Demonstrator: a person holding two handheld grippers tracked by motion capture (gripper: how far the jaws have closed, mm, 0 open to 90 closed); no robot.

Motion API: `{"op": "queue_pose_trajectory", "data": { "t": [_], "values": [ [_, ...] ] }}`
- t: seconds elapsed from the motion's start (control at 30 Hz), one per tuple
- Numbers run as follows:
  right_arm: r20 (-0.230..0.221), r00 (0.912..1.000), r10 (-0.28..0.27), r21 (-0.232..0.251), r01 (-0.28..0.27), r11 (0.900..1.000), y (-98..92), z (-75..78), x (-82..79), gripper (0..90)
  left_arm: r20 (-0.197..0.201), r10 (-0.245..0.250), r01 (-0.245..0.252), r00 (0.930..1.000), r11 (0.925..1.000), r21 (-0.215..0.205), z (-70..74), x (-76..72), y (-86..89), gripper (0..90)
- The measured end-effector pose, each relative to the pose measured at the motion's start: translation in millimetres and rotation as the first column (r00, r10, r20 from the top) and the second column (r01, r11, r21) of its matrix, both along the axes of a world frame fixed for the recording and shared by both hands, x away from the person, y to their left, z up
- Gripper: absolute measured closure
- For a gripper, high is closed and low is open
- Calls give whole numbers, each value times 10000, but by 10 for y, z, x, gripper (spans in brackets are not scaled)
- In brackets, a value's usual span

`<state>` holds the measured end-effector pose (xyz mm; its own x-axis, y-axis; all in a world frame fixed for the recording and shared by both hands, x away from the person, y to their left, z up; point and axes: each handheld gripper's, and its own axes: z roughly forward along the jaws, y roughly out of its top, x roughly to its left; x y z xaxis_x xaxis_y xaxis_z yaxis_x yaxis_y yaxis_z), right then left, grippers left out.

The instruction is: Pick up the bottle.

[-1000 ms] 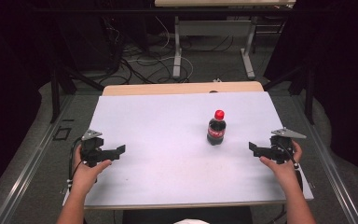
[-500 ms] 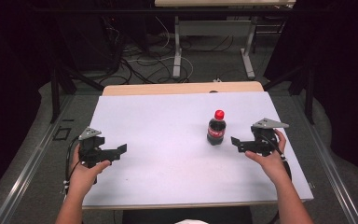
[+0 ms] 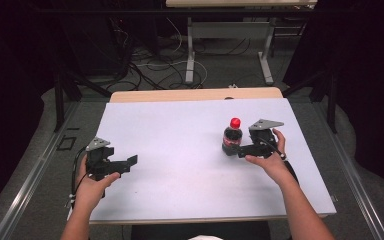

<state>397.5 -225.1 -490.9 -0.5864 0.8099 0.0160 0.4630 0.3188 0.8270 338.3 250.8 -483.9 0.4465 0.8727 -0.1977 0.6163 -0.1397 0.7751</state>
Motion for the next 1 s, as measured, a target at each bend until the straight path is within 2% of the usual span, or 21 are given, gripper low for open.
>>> {"op": "queue_pose_trajectory", "data": {
  "t": [0.03, 0.1, 0.47, 0.67, 0.93, 1.0],
  "values": [
    [-61, 9999, 102, 46, -102, 9999, 36, -16, 33, 114, 130, 80, -80, 9999, 10000, -48, -13, 3, -9, 13],
    [-133, 9998, 166, 106, -165, 9998, 63, -36, 76, 117, 143, 116, -115, 9998, 9999, -39, -25, 4, -19, 13],
    [-269, 9996, 126, 20, -126, 9999, 195, -131, 228, 154, -61, 34, -33, 10000, 9999, 97, -65, 14, -32, 24],
    [-142, 9998, 154, -82, -155, 9998, 219, -178, 273, 162, -104, 118, -117, 9999, 9999, 47, -83, 18, -37, 26],
    [-339, 9994, 39, -113, -43, 9999, 223, -204, 281, 189, -123, 132, -131, 9998, 9999, 57, -88, 20, -37, 29],
    [-227, 9997, 3, -199, -7, 9998, 218, -212, 290, 200, -119, 74, -73, 9999, 9999, 133, -87, 23, -32, 29]
  ]
}}
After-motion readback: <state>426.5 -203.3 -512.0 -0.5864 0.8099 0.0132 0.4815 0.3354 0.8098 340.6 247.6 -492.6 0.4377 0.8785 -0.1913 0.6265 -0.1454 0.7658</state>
